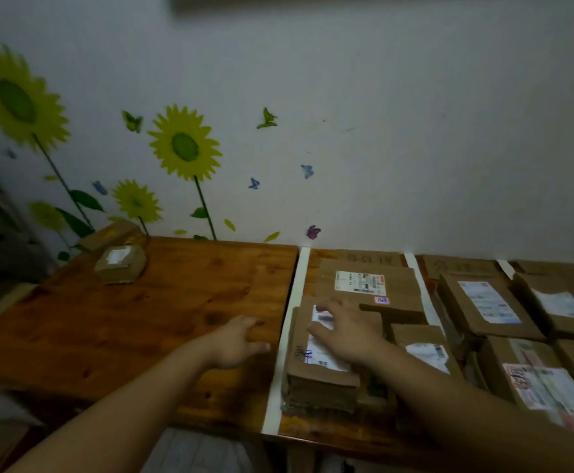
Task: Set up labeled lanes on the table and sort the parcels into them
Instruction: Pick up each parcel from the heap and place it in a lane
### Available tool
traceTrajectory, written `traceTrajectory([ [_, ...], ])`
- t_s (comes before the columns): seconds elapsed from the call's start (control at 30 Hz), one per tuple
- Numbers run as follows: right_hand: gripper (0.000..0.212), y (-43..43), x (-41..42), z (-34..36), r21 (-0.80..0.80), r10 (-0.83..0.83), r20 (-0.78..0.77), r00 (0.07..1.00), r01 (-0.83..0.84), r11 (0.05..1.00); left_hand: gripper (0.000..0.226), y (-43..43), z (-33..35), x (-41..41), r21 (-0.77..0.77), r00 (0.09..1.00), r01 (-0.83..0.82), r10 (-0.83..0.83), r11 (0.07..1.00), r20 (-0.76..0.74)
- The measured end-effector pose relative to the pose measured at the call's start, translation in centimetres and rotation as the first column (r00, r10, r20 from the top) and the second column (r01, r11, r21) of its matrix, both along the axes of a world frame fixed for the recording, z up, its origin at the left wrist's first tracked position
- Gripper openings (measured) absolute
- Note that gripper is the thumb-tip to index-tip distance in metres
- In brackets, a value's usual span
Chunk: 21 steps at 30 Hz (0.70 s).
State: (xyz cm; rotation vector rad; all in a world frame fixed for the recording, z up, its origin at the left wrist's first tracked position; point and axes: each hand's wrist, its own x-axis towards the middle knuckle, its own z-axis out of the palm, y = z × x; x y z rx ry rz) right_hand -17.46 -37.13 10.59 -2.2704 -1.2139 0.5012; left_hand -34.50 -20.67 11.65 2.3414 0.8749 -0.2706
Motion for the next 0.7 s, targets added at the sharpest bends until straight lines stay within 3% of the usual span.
traceTrajectory([
  [0.13,0.054,6.0,-2.6,1.6,0.059,0.103,0.027,0.994,-0.104,0.993,0.072,5.4,1.7,-4.6,0.017,0.998,-0.06,0.06,0.998,0.005],
  [0.33,0.057,17.0,-9.6,2.9,-0.06,0.293,0.027,0.956,-0.291,0.955,0.072,15.7,3.4,-14.3,0.085,0.983,-0.175,0.179,0.981,-0.04],
  [0.7,0.055,35.7,-21.9,3.9,-0.087,0.314,-0.057,0.948,-0.318,0.944,0.07,33.2,6.7,-29.5,0.056,0.922,-0.387,0.387,0.92,0.013],
])
